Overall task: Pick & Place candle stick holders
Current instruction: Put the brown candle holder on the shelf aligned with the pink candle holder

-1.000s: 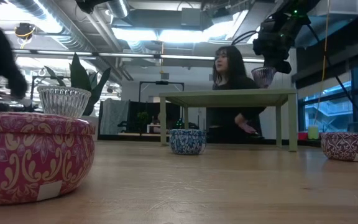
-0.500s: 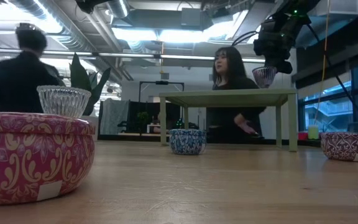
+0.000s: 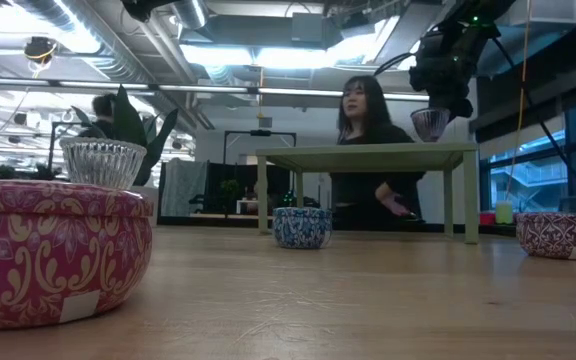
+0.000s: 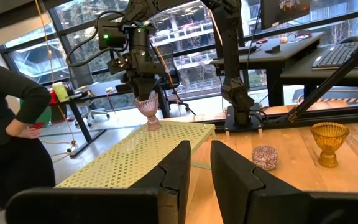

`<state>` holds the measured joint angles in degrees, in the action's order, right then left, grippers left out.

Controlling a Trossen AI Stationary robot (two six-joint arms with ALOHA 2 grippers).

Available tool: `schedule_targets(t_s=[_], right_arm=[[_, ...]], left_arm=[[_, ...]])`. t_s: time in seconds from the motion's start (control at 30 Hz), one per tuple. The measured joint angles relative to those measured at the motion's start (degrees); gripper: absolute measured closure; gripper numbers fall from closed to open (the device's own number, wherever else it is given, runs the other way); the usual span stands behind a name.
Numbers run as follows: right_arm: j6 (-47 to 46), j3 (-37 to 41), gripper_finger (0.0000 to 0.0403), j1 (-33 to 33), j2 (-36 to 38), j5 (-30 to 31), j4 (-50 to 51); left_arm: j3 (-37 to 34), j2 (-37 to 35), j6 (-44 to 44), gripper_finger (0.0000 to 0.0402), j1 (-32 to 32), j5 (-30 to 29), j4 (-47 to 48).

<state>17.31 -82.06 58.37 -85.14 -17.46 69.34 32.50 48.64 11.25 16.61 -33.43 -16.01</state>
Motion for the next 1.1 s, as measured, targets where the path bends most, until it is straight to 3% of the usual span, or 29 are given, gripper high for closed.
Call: schedule_targets(t_s=[1.1], right_arm=[[1.17, -3.08, 0.0240, -0.87, 0.79, -1.65, 2.69]], left_arm=[[-0.01, 0.00, 0.00, 0.0343, 0.01, 0.00, 0.00]])
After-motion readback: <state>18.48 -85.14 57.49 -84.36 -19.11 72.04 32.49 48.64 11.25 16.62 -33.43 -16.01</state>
